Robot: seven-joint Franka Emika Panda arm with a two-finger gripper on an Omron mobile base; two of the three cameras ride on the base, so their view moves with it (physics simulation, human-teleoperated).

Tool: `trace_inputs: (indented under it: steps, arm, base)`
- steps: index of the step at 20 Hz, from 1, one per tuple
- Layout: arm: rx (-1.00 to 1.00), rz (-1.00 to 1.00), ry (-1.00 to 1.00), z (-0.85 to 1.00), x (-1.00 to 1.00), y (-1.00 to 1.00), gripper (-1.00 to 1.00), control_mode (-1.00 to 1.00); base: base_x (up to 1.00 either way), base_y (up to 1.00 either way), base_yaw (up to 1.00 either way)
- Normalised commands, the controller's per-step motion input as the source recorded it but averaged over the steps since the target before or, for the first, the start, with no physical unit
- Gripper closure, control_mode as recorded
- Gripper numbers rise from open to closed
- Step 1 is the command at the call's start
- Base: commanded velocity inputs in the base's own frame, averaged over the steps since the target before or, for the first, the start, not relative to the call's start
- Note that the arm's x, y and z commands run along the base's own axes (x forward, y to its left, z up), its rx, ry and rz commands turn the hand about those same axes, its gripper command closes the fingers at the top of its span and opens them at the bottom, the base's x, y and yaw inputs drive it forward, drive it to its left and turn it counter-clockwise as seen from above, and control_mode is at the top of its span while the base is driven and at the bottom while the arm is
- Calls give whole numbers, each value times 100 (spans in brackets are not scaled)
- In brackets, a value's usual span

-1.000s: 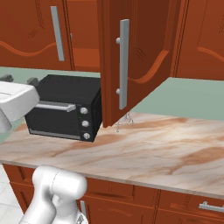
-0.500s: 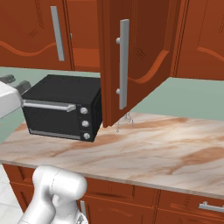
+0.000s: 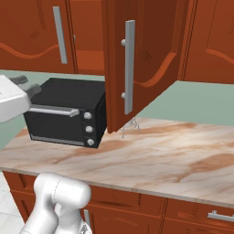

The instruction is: Move the bowls from the cabinet to the plates on the dining table.

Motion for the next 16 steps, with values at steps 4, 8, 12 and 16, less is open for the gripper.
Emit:
trace_inputs:
  steps: [4,8,12,16]
  arm:
    - [2,-13,1,14,0,-32,-100,-100]
    - [1,-17,1,6,2,-26,-100,-100]
    - [0,-17,1,0,15,3,-100,-100]
    - [0,-21,1,0,5,-6,-100,-100]
  base:
    - [0,0,0]
    - [0,0,0]
    - [0,0,0]
    - [0,0,0]
